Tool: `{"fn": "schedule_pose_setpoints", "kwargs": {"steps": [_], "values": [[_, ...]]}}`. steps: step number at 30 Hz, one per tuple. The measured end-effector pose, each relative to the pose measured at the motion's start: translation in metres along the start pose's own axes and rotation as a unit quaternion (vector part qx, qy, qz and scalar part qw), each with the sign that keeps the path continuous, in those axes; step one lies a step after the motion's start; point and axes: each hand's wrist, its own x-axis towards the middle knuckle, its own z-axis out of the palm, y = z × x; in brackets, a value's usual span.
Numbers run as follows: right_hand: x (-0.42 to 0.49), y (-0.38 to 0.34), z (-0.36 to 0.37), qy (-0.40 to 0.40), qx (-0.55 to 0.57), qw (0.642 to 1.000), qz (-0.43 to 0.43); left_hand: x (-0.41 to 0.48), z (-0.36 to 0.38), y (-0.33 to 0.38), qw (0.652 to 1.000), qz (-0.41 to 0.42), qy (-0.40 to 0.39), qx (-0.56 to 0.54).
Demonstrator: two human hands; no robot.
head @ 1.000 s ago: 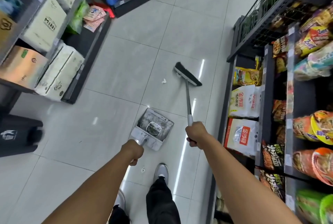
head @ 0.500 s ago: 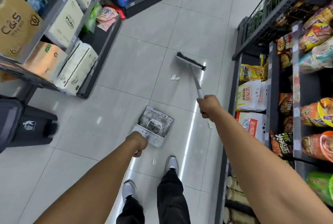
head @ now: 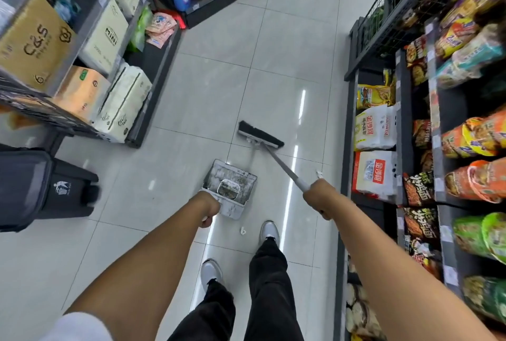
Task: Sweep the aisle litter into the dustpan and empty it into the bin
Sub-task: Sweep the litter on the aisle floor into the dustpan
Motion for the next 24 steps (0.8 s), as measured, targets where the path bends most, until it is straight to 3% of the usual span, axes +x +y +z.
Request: {"fn": "schedule_pose_setpoints", "kwargs": {"steps": [5, 12, 18, 24], "values": [[-0.046, 0.001, -0.038, 0.06, 0.111, 0.992, -0.015, -0.019, 0.001, -0.025, 0.999, -0.025, -0.028, -0.008], [-0.045, -0.029, 0.021, 0.08, 0.011, 0.995, -0.067, -0.029, 0.003, -0.067, 0.999, -0.022, -0.036, 0.01], [-0.064, 0.03, 0.109, 0.033, -0.034, 0.998, -0.037, -0.035, -0.001, -0.103, 0.998, -0.015, -0.041, 0.047], [-0.095, 0.08, 0.055, 0.077, -0.039, 0.996, 0.003, -0.039, -0.006, -0.109, 0.995, -0.028, -0.058, 0.078]]}}
